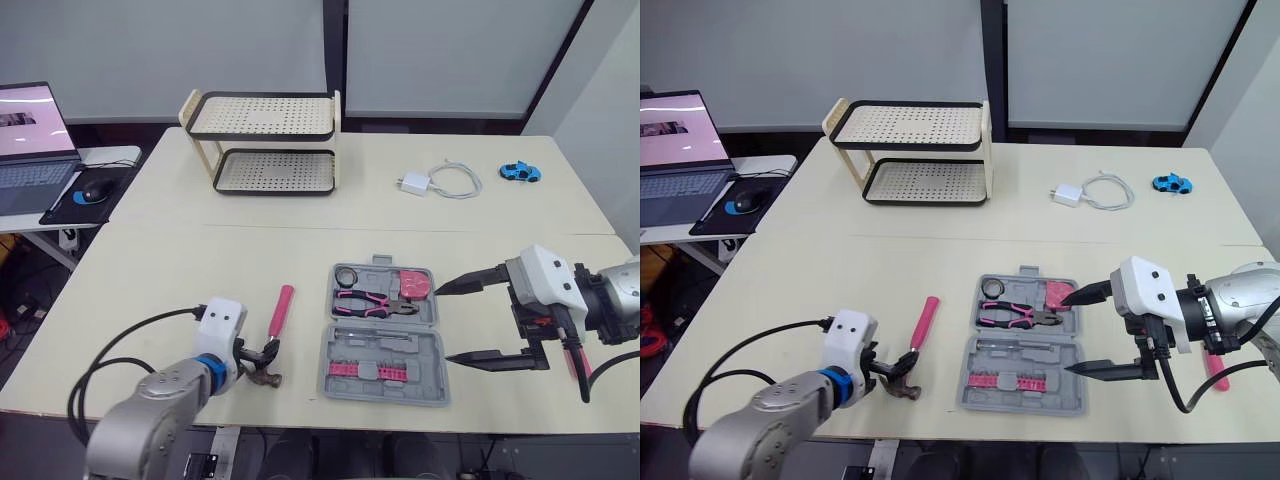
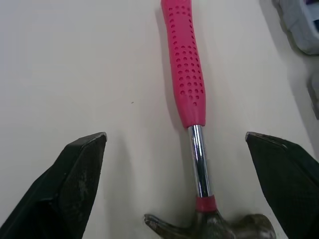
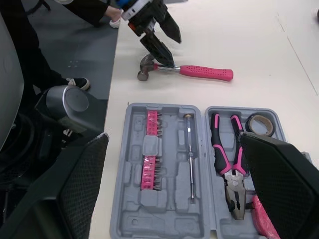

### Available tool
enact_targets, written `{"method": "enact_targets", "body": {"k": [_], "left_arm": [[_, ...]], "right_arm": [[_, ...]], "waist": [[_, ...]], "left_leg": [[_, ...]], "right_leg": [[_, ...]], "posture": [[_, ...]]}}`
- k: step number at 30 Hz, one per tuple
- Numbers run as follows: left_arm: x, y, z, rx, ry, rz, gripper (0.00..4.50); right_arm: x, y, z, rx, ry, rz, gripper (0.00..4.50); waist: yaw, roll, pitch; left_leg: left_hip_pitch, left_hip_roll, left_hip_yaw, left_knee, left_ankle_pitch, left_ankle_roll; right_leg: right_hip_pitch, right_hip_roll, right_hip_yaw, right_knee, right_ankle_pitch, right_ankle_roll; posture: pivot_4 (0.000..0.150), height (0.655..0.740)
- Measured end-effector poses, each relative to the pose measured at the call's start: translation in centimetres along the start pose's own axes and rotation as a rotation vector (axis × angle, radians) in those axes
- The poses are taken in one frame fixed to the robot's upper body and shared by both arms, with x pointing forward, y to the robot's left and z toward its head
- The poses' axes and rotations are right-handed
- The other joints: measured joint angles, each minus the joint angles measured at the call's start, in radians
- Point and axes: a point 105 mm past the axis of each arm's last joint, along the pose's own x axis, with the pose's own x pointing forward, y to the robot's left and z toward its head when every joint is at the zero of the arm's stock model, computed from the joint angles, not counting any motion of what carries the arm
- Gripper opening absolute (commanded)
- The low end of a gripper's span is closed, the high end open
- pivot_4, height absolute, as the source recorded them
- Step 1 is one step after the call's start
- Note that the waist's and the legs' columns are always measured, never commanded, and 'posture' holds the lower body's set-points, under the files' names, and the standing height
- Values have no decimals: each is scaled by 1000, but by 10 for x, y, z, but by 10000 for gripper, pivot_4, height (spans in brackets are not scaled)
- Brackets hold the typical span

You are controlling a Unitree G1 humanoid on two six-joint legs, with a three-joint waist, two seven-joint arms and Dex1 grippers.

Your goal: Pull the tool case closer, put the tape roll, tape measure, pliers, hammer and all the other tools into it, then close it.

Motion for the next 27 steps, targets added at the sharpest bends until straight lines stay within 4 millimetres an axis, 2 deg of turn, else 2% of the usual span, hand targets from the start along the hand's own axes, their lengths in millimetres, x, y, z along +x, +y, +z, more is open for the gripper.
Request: {"method": "enact_targets", "body": {"k": [4,6,7,12,15,19,22,27], "left_arm": [[-17,11,17,235,-32,-139,44859],[-21,24,31,412,-70,-212,44859],[-23,36,45,530,-114,-233,44859],[-18,42,70,907,-197,-427,44859],[-12,42,74,1183,-188,-545,44859],[-4,48,69,1549,-136,-701,44859],[2,52,69,1733,-137,-759,44859],[15,35,67,2038,-157,-946,44859]], "right_arm": [[2,1,-2,9,-2,-48,45000],[6,4,-3,20,-5,-72,45000],[10,7,-5,31,-6,-81,45000],[21,11,-8,59,7,-126,45000],[29,12,-12,85,20,-151,45000],[37,12,-13,113,24,-175,45000],[40,12,-14,128,35,-186,45000],[48,19,-12,157,37,-165,45000]], "waist": [[-1,1,0],[0,1,1],[2,3,1],[4,3,2],[-2,3,2],[-8,3,2],[-11,3,2],[-12,1,3]], "left_leg": [[0,0,0,-1,1,-2],[0,1,0,-1,1,-2],[-1,0,0,-1,0,0],[-2,0,0,-1,0,0],[-3,0,0,-2,2,-3],[-3,0,0,-1,1,-2],[-2,-1,0,-1,0,0],[-3,-2,-1,1,0,0]], "right_leg": [[0,0,0,-1,0,0],[0,0,-1,-1,0,-1],[0,-1,-1,-2,0,-2],[-1,-1,-1,-4,1,-1],[-2,-1,-1,-4,1,-1],[-2,0,-1,-3,1,-1],[-2,0,-2,-1,1,-1],[-2,1,-3,1,1,0]], "posture": [[1500,7400],[1500,7400],[1500,7400],[1500,7400],[1500,7400],[1500,7400],[1500,7400],[1500,7400]]}}
